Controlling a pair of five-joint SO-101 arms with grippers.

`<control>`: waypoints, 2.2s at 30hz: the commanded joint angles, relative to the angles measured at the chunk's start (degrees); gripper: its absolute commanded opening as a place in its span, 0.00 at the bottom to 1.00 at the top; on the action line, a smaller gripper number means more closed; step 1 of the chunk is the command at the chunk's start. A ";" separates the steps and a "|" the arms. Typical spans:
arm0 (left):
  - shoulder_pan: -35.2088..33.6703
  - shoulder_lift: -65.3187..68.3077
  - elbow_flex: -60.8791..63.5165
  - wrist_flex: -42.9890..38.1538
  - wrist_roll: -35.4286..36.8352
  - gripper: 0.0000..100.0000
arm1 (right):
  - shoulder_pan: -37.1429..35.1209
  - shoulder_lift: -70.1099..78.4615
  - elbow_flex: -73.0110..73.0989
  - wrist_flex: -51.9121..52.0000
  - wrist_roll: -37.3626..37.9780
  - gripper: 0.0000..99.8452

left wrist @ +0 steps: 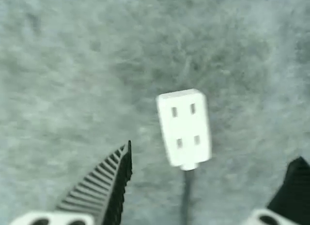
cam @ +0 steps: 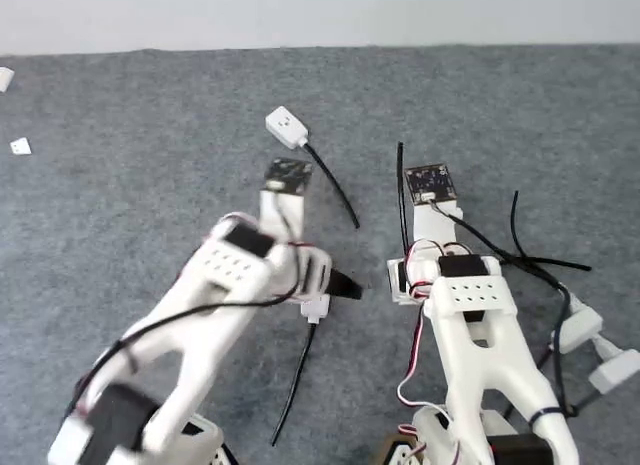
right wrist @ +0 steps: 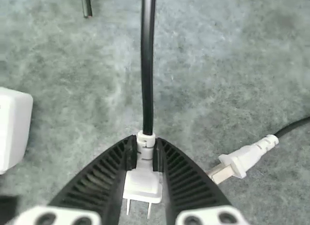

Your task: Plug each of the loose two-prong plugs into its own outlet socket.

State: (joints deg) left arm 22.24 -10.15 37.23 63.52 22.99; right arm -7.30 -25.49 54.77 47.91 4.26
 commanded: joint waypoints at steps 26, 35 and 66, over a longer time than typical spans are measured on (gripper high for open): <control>-22.42 -17.32 31.16 -19.25 -30.07 0.45 | -17.19 -0.66 -3.08 -20.35 -6.24 0.01; -25.67 -16.44 28.35 -19.43 -26.37 0.45 | -23.52 -7.69 -3.96 -11.65 -7.03 0.01; -19.34 -13.98 25.98 -13.10 -50.11 0.01 | -37.67 -32.04 7.03 -1.10 1.76 0.01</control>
State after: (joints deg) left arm 0.00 -15.78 57.89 51.82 -23.34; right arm -45.63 -56.88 62.33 47.03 5.67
